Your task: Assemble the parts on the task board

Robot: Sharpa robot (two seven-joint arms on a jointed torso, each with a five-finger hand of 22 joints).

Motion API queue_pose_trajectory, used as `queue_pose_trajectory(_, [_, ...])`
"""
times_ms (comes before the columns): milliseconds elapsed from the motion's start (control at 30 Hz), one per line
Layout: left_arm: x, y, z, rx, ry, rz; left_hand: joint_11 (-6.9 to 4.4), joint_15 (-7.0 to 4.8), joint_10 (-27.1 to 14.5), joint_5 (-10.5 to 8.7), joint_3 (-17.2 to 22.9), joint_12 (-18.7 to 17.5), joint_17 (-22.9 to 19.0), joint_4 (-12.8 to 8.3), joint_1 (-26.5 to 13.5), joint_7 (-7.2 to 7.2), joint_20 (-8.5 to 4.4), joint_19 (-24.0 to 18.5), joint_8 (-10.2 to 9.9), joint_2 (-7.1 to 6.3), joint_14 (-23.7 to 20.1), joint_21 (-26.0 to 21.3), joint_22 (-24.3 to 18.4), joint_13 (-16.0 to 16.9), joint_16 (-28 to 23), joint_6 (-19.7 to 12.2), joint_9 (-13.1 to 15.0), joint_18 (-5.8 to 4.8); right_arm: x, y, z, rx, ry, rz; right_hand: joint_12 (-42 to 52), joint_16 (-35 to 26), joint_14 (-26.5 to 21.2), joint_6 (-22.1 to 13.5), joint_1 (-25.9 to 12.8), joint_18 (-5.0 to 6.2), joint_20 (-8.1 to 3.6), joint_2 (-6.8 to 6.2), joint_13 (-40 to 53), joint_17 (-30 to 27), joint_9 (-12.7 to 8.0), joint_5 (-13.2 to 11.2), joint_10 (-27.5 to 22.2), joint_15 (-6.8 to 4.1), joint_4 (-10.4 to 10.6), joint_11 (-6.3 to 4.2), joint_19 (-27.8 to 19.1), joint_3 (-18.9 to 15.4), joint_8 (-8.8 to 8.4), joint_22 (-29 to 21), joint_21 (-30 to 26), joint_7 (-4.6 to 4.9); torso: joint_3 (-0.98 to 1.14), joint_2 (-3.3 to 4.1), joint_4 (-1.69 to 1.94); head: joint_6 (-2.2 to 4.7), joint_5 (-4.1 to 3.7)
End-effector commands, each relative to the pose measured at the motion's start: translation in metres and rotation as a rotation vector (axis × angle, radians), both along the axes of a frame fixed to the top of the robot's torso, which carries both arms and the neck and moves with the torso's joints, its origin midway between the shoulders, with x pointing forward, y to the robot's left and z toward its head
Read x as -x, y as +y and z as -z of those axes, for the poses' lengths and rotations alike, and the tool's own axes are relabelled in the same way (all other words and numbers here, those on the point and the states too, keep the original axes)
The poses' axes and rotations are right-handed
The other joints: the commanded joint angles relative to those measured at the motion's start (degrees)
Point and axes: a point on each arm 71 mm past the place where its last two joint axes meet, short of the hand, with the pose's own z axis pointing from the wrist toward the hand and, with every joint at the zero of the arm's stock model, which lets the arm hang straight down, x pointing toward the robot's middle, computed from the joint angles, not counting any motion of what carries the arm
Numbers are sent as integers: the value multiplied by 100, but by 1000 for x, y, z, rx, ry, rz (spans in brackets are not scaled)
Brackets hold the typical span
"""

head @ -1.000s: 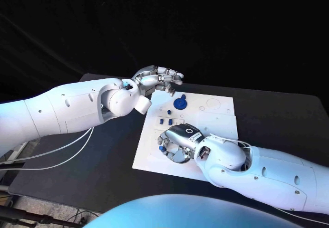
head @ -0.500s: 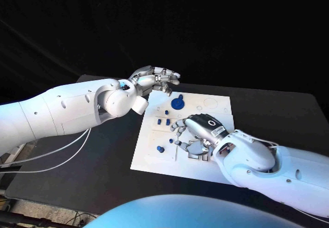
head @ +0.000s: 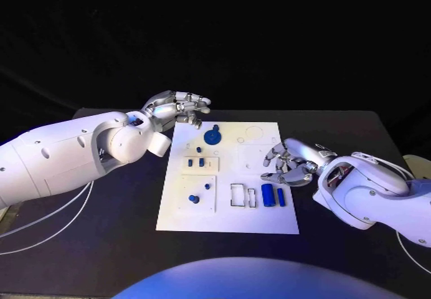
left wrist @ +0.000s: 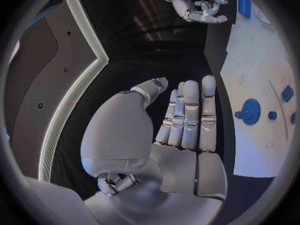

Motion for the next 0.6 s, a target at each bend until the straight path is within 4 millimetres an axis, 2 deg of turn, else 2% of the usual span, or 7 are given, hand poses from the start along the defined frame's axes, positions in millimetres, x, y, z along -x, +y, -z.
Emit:
queue_pose_trajectory(33, [2,-1,-2,14,-6,8,2,17,-55,15,-43,21,-8,3,-4,7,0,37,29,51,-42,-24,-5,5,-27,-32,8,105,5,-11,9,5,106,78,402,26,314,-47,-8,-75,-8,-16,409,11,74,35,-89,-23,114,4,3,-161,27,763,-4,2,6,-6,-29,-8,-114])
queue_pose_trajectory(67, [2,-1,-2,14,-6,8,2,17,-55,15,-43,21,-8,3,-4,7,0,37,29,51,-42,-24,-5,5,-27,-32,8,105,8,-16,11,13,112,93,547,34,319,-48,-25,-79,-8,-12,553,29,105,129,-108,-23,189,5,9,-267,32,773,8,-2,4,-7,-24,-14,-137])
queue_pose_trajectory(133, [3,0,-2,14,-5,8,2,17,-55,15,-43,21,-8,3,-4,7,0,37,29,51,-42,-24,-5,5,-27,-32,8,105,12,-21,16,29,123,115,1001,62,333,-40,8,-89,-13,10,968,97,157,160,-39,-28,304,-4,31,-438,42,802,63,-9,4,-8,-26,-15,-173])
queue_pose_trajectory(233, [4,0,-1,14,-4,9,2,17,-55,15,-43,21,-8,3,-4,7,0,37,29,51,-42,-24,-5,5,-27,-32,8,105,18,-23,24,46,138,133,1340,85,343,-27,44,-95,-20,40,1288,149,212,166,-1,-32,470,-12,46,-654,51,825,94,-21,7,-8,-28,-15,-189])
queue_pose_trajectory(367, [5,-1,-1,16,-3,12,2,17,-55,15,-43,21,-8,3,-4,7,0,37,29,51,-42,-24,-5,5,-27,-32,8,105,23,-23,32,63,151,148,1729,131,364,-9,113,-115,-22,90,1656,271,281,174,58,-38,717,-18,82,-971,59,873,190,-32,5,-8,-10,-10,-218])
queue_pose_trajectory(600, [6,0,-1,15,-2,12,2,17,-55,15,-43,21,-8,3,-4,7,0,37,29,51,-42,-24,-5,5,-27,-32,8,105,25,-19,37,84,156,147,1899,183,393,31,87,-137,-27,170,1819,428,321,183,88,-42,751,-26,119,-1155,74,918,299,-44,-4,-2,-5,-15,-211])
